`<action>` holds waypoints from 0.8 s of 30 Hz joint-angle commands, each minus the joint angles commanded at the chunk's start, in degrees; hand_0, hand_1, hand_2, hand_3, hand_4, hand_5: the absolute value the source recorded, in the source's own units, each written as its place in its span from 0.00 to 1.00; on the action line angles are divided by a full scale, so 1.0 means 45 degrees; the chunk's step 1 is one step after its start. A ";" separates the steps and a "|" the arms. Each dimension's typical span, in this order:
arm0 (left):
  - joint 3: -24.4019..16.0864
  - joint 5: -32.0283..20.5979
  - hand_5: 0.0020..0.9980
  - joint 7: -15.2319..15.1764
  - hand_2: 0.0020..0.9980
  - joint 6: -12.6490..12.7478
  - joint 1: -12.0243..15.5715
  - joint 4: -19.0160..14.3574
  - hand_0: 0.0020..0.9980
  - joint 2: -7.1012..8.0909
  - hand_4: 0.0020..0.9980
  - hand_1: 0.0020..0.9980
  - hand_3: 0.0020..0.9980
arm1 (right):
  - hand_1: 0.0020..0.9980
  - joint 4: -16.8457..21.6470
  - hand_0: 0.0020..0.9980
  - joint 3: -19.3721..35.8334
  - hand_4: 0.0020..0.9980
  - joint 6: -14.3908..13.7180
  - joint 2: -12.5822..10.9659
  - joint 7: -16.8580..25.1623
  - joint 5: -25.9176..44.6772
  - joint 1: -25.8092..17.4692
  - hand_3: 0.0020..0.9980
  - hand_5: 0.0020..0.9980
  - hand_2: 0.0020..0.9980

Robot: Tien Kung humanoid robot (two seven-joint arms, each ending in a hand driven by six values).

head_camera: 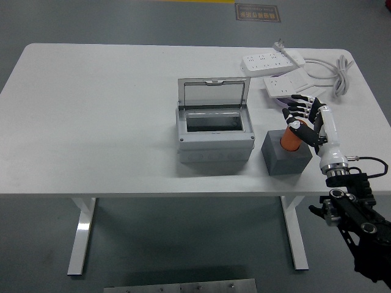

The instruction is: Fetch the battery,place it into the box,close the lid of the box

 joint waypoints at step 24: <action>0.0005 0.0081 0.00 -0.0184 0.57 -0.0035 -0.0209 0.0016 0.63 -0.0062 0.50 0.70 0.54 | 0.66 -0.0268 0.63 -0.0670 0.82 0.0028 -0.0218 -0.0002 0.0320 -0.0048 0.73 0.29 0.63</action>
